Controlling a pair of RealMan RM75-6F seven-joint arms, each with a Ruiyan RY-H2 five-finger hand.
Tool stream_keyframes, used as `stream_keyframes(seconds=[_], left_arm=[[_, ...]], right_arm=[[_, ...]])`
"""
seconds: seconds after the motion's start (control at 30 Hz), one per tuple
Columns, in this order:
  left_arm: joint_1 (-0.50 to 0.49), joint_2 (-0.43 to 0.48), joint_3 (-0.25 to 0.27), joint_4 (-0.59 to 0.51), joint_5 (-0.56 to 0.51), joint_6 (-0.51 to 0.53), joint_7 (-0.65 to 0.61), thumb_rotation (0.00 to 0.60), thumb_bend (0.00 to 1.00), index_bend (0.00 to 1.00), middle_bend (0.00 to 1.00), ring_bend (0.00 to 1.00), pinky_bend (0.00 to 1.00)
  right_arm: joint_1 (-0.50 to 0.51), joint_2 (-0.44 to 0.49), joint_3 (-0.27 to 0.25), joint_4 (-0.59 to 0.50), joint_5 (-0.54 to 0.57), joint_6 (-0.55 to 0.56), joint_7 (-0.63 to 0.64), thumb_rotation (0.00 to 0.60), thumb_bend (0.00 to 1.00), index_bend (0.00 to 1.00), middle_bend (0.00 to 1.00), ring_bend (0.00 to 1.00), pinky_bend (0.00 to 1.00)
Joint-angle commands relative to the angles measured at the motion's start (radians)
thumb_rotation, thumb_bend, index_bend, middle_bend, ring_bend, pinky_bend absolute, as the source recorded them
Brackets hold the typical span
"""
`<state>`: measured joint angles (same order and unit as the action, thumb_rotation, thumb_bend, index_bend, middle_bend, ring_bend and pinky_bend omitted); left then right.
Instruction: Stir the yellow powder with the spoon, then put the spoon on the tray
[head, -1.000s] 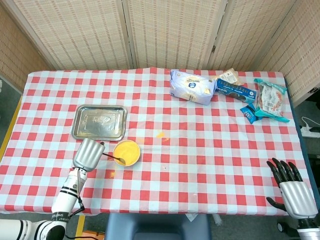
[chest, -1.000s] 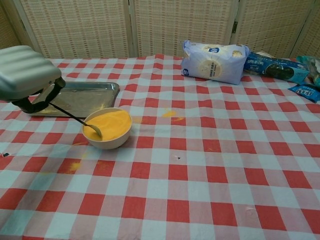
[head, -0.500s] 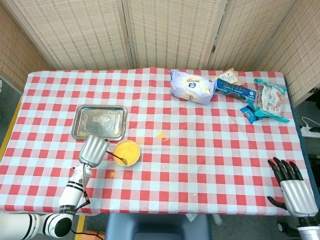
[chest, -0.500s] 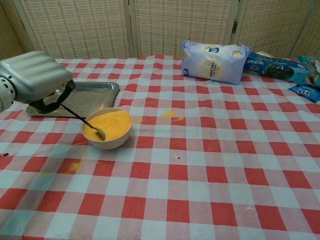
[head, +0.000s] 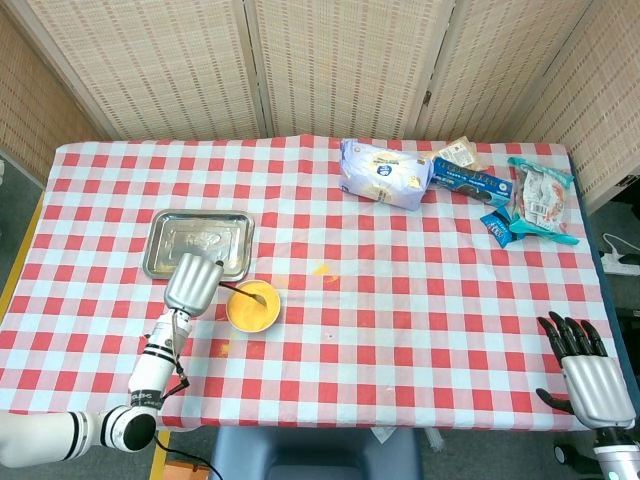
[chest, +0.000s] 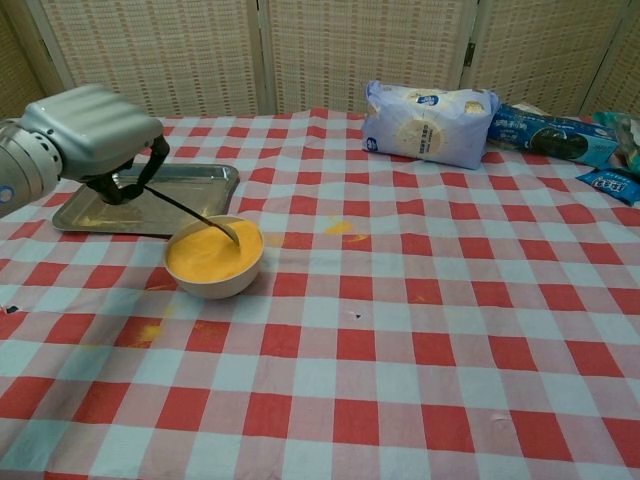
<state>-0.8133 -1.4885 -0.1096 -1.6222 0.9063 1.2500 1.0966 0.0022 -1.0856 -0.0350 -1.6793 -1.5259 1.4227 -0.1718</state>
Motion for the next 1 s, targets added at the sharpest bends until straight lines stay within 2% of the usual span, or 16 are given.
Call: stream_keyframes(seconds=[0.03,0.43,0.73,1.0], left_arm=[[0.006,0.017,0.006,-0.031,0.003,0.013,0.011,0.6,0.93,0.87,1.0,1.0,1.0],[0.061,0.059,0.085,-0.096,0.071,0.079,0.045,0.6,0.92,0.87,1.0,1.0,1.0],[0.083,0.083,0.097,-0.097,0.092,0.083,0.047,0.6,0.92,0.87,1.0,1.0,1.0],[0.07,0.043,0.085,-0.043,0.081,0.044,0.061,0.6,0.92,0.87,1.0,1.0,1.0]], right_arm=[[-0.002,0.001,-0.002,-0.002,-0.005,0.005,0.001,0.6,0.03,0.0,0.0,0.0,0.0],[-0.013,0.008,-0.023,-0.01,-0.053,0.031,0.009,0.6,0.03,0.0,0.0,0.0,0.0],[-0.006,0.011,-0.028,-0.011,-0.058,0.015,0.018,0.6,0.03,0.0,0.0,0.0,0.0],[-0.005,0.012,-0.025,-0.011,-0.054,0.016,0.019,0.6,0.03,0.0,0.0,0.0,0.0]])
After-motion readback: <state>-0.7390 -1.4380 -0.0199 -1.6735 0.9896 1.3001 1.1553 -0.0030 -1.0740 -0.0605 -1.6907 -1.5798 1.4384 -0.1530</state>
